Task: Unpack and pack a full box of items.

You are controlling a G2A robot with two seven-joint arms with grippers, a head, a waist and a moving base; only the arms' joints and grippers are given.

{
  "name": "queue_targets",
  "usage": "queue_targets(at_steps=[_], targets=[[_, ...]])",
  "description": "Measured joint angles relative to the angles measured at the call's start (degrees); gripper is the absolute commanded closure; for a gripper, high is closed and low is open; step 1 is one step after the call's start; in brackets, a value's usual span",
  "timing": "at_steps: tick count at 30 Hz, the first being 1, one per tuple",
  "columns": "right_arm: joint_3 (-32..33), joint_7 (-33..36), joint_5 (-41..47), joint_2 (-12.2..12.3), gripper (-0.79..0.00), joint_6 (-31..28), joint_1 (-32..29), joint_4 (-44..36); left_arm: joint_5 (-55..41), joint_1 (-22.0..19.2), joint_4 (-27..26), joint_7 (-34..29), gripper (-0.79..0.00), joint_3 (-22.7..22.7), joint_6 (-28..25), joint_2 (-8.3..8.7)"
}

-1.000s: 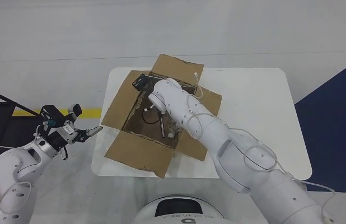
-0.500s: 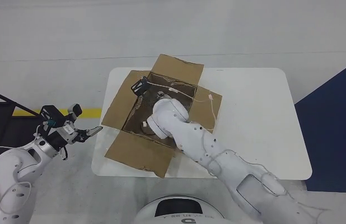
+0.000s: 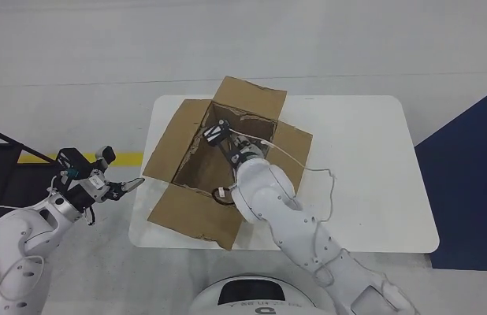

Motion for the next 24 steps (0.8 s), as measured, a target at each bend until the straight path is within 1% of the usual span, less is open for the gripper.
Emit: queue_targets(at_steps=[2,4,5,7,8,10,12,15,17,19,24], targets=[[0.4,-1.2,-1.4,-0.2,0.0,2.9,-0.6,-2.1,0.0,0.0,0.0,0.0,-0.785,0.0,0.0,0.0],[2.7,-0.7,-2.7,0.1,0.0,6.2,-2.2,-5.0,0.0,0.0,0.0,0.0,-0.785,0.0,0.0,0.0],[4.5,-0.1,-5.7,0.4,0.0,8.5,-4.2,-7.6,0.0,0.0,0.0,0.0,-0.785,0.0,0.0,0.0],[7.4,0.4,-11.1,1.0,0.0,11.2,-8.3,-12.4,0.0,0.0,0.0,0.0,-0.785,0.0,0.0,0.0],[9.9,0.4,-14.1,1.4,0.0,12.6,-11.3,-15.5,0.0,0.0,0.0,0.0,-0.785,0.0,0.0,0.0],[14.2,0.2,-17.6,1.9,0.0,15.0,-15.4,-19.1,0.0,0.0,0.0,0.0,-0.785,0.0,0.0,0.0],[19.2,0.4,-18.2,2.2,0.0,17.0,-18.6,-21.0,0.0,0.0,0.0,0.0,-0.785,0.0,0.0,0.0],[26.7,2.3,-16.4,2.3,0.0,17.9,-19.3,-19.2,0.0,0.0,0.0,0.0,-0.785,0.0,0.0,0.0],[30.1,4.8,-18.5,2.2,0.0,18.3,-18.6,-16.2,0.0,0.0,0.0,0.0,-0.785,0.0,0.0,0.0],[31.5,7.3,-19.8,2.1,0.0,17.6,-17.5,-13.3,0.0,0.0,0.0,0.0,-0.785,0.0,0.0,0.0],[34.5,11.9,-18.5,1.7,0.0,13.9,-11.7,-3.3,0.0,0.0,0.0,0.0,-0.785,0.0,0.0,0.0]])
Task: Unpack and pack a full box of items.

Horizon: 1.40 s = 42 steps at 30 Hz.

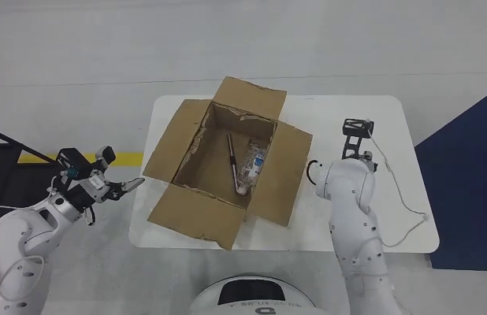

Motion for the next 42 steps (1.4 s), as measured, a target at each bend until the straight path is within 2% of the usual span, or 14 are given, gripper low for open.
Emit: queue_targets(at_steps=[14,33,34,35,36,37,42], targets=[[3.3,-0.4,4.7,-1.0,0.0,-1.7,12.7,23.9,0.0,0.0,0.0,0.0,-0.785,0.0,0.0,0.0],[2.3,0.0,2.7,-2.3,0.0,1.2,15.5,32.1,0.0,0.0,0.0,0.0,-0.785,0.0,0.0,0.0],[2.2,0.1,2.7,-2.4,-0.006,1.3,15.7,32.4,0.0,0.0,0.0,0.0,-0.785,0.0,0.0,0.0],[2.0,0.2,2.9,-2.5,-0.046,1.3,15.9,32.6,0.0,0.0,0.0,0.0,-0.785,0.0,0.0,0.0],[2.0,0.3,3.0,-2.6,-0.126,1.2,16.0,32.9,0.0,0.0,0.0,0.0,-0.785,0.0,0.0,0.0],[1.9,0.4,3.0,-2.7,-0.126,1.1,16.1,33.2,0.0,0.0,0.0,0.0,-0.785,0.0,0.0,0.0],[1.9,0.7,3.0,-3.0,-0.24,0.6,16.6,34.6,0.0,0.0,0.0,0.0,-0.785,0.0,0.0,0.0]])
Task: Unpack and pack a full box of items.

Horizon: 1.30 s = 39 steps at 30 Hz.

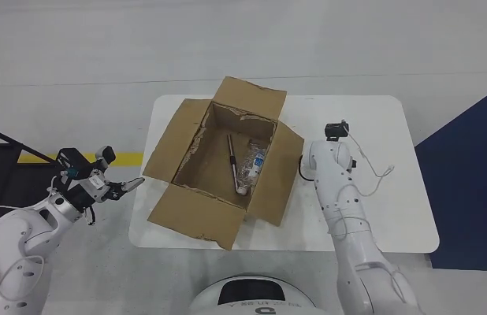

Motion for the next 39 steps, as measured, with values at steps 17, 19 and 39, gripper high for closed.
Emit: queue_targets(at_steps=[17,19,39], targets=[[-0.1,-3.7,7.7,-0.7,-0.363,-8.1,-9.8,-28.2,0.0,0.0,0.0,0.0,-0.785,0.0,0.0,0.0],[-0.6,-5.9,10.2,-0.7,-0.357,-9.5,-12.1,-34.3,0.0,0.0,0.0,0.0,-0.785,0.0,0.0,0.0],[-5.5,-14.1,13.5,-0.7,-0.785,-17.3,-15.9,-45.1,0.0,0.0,0.0,0.0,-0.785,0.0,0.0,0.0]])
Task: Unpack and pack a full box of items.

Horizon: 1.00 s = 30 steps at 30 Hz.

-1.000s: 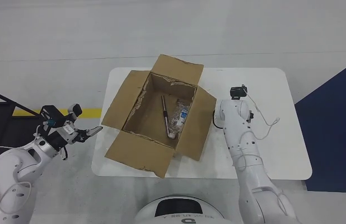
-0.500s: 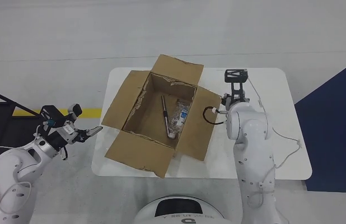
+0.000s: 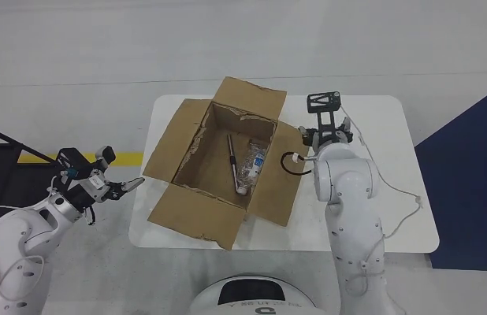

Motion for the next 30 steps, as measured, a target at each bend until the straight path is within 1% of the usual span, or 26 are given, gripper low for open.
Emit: queue_targets(at_steps=[1,3,4,5,8,11,14,15,30], targets=[[-0.1,-1.1,1.1,-0.1,-0.785,-1.1,0.0,-0.3,0.0,0.0,0.0,0.0,-0.785,0.0,0.0,0.0],[0.5,-5.6,7.3,0.1,-0.785,-6.4,1.0,0.9,0.0,0.0,0.0,0.0,-0.785,0.0,0.0,0.0],[0.0,-6.9,10.4,0.1,-0.785,-8.7,2.0,1.8,0.0,0.0,0.0,0.0,-0.785,0.0,0.0,0.0],[-1.9,-7.3,13.2,0.1,-0.785,-11.3,3.6,3.0,0.0,0.0,0.0,0.0,-0.785,0.0,0.0,0.0],[-7.9,-5.8,15.1,-0.3,-0.785,-16.3,8.4,7.0,0.0,0.0,0.0,0.0,-0.785,0.0,0.0,0.0],[-13.1,-3.7,15.7,-0.9,-0.785,-19.1,13.7,13.2,0.0,0.0,0.0,0.0,-0.785,0.0,0.0,0.0],[-16.7,-2.2,16.8,-1.7,-0.785,-19.5,18.9,20.6,0.0,0.0,0.0,0.0,-0.785,0.0,0.0,0.0],[-16.9,-2.1,17.0,-1.7,-0.785,-19.2,19.8,22.0,0.0,0.0,0.0,0.0,-0.785,0.0,0.0,0.0],[-16.8,-2.1,17.0,-1.7,-0.785,-19.1,19.7,21.8,0.0,0.0,0.0,0.0,-0.785,0.0,0.0,0.0]])
